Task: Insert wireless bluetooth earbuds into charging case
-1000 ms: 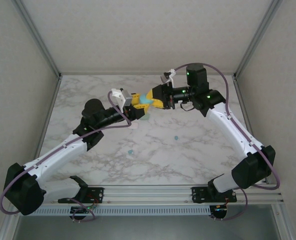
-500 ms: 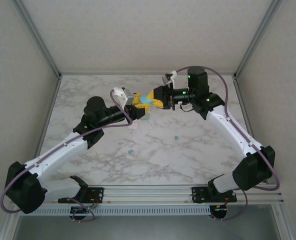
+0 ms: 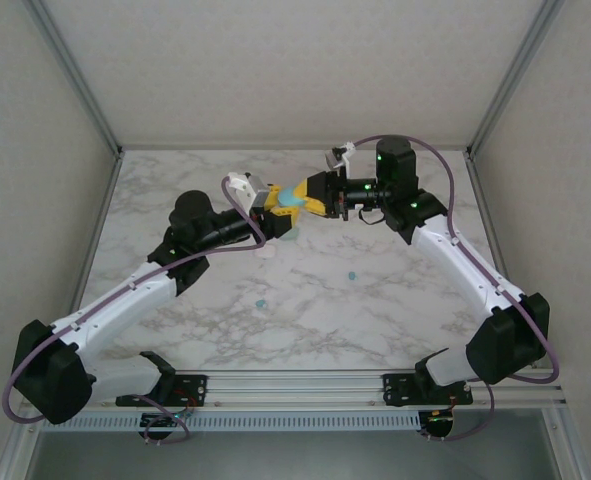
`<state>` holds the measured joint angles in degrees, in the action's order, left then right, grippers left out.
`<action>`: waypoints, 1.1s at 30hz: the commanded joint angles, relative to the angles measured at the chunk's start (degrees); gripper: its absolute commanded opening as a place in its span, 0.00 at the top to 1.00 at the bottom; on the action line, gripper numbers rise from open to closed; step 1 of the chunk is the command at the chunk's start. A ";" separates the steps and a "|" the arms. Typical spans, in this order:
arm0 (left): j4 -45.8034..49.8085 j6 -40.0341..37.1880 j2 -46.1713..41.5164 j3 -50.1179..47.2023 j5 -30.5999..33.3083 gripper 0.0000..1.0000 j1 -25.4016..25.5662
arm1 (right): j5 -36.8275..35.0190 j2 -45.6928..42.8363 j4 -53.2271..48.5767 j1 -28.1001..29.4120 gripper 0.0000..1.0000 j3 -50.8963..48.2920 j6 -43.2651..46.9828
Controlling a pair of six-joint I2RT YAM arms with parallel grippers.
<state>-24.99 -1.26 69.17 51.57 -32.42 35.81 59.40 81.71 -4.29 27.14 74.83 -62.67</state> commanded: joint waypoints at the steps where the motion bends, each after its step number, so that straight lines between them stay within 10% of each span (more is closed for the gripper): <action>1: -1.87 1.28 0.44 2.39 -2.10 0.56 0.24 | 0.64 -1.15 3.86 0.77 0.83 -1.39 -1.48; 33: -4.96 1.90 1.42 1.53 -0.77 0.51 0.75 | -1.38 -2.08 16.60 0.90 0.83 -5.42 -12.16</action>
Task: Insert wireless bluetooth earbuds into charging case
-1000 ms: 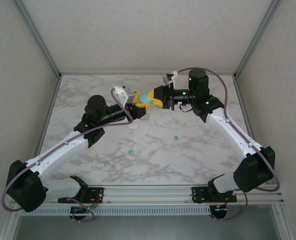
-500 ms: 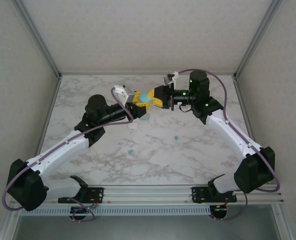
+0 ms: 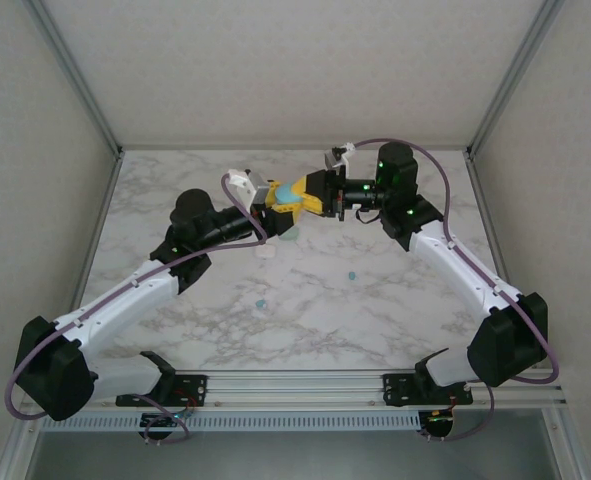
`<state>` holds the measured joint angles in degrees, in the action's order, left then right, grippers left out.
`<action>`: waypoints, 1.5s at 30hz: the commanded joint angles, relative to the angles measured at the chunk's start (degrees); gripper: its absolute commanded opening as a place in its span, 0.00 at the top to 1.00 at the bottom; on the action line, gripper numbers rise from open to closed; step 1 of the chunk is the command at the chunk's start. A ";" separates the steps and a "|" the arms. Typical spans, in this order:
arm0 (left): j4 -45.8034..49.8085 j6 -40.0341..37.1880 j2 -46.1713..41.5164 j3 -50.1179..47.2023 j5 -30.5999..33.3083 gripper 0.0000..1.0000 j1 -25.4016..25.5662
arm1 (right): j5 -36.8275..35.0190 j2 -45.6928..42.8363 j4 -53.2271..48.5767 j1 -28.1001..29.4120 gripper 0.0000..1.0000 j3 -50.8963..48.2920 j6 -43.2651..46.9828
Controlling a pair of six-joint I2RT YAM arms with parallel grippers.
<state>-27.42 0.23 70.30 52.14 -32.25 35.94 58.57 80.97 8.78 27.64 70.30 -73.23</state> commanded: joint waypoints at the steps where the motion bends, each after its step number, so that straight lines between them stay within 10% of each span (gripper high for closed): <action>1: -2.74 0.28 0.11 0.70 -0.60 0.51 0.62 | -0.77 -1.40 3.55 0.31 0.83 -0.87 -1.65; 45: -5.22 -0.05 -1.13 -0.37 2.52 0.45 0.62 | -3.73 -3.08 9.10 0.39 0.83 -3.25 -7.98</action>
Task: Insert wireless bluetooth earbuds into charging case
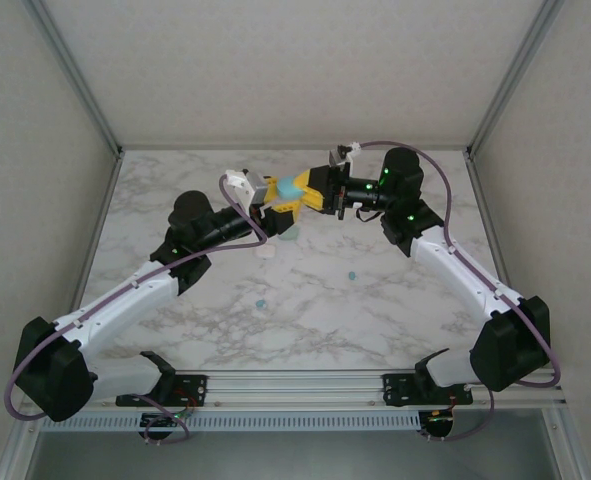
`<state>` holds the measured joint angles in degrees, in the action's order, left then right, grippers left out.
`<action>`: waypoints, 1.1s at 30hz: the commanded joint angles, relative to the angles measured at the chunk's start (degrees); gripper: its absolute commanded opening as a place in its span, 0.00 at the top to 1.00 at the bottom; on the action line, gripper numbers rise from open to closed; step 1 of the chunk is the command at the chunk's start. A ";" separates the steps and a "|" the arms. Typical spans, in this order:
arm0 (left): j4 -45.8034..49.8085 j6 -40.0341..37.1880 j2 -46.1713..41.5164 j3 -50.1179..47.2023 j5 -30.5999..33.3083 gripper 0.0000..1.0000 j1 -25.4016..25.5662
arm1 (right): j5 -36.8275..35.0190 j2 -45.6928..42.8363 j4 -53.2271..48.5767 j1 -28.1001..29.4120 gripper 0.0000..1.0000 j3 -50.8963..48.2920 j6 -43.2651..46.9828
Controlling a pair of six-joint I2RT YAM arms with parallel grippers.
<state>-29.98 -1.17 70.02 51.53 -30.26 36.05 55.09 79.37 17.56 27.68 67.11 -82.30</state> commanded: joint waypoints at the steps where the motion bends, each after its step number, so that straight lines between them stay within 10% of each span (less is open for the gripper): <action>1: -2.82 1.34 -0.85 0.24 0.56 0.45 0.51 | -0.26 -1.49 0.39 0.28 0.83 -0.07 1.09; 24: -1.13 1.17 0.03 1.39 -0.33 0.63 0.51 | -0.46 -1.76 -4.26 0.65 0.80 0.34 4.72; 33: 1.53 0.49 -0.97 0.88 -1.44 0.67 0.52 | -3.19 -2.17 -26.38 0.49 0.46 9.72 23.42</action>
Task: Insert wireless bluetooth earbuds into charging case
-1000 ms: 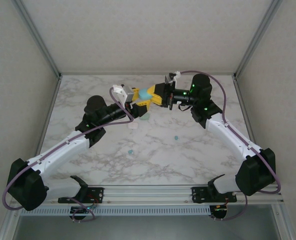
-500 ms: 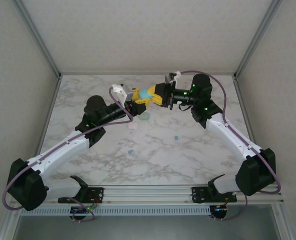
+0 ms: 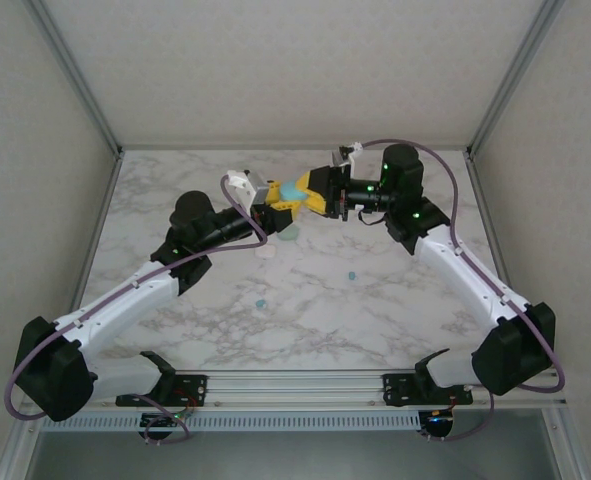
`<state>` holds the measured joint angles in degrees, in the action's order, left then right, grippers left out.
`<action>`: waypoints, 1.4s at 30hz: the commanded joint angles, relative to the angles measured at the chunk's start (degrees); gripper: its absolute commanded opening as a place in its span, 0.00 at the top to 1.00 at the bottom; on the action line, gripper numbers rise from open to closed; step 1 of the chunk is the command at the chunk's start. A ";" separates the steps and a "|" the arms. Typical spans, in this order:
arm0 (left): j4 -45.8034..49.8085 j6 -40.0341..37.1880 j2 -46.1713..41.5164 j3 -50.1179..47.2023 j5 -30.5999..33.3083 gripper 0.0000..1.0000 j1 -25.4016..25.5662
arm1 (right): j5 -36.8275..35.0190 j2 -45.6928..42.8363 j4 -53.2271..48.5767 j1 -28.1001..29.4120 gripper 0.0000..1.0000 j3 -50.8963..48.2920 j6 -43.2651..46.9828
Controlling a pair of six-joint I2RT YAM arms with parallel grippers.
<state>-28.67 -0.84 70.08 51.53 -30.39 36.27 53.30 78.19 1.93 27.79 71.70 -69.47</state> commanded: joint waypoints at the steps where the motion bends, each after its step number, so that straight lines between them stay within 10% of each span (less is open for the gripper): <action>1: 0.64 0.12 -1.26 0.73 -1.56 0.67 0.29 | -1.84 -1.02 -13.53 0.37 0.44 6.40 13.12; 19: 1.11 1.37 -2.58 -0.73 -2.70 0.68 0.29 | -6.79 1.76 -42.77 0.49 0.31 19.67 46.42; 31: 1.13 0.19 -2.34 -0.04 -3.06 0.67 0.29 | 2.45 5.65 -23.30 0.51 0.34 14.71 17.82; 42: 0.80 -0.22 -1.82 0.57 -2.31 0.66 0.29 | 5.04 6.43 -23.91 0.54 0.53 13.22 16.69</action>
<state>-26.96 -0.49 68.66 50.87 -32.45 36.27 55.90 83.72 -23.59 28.01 85.84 -51.05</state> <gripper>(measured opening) 0.362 0.480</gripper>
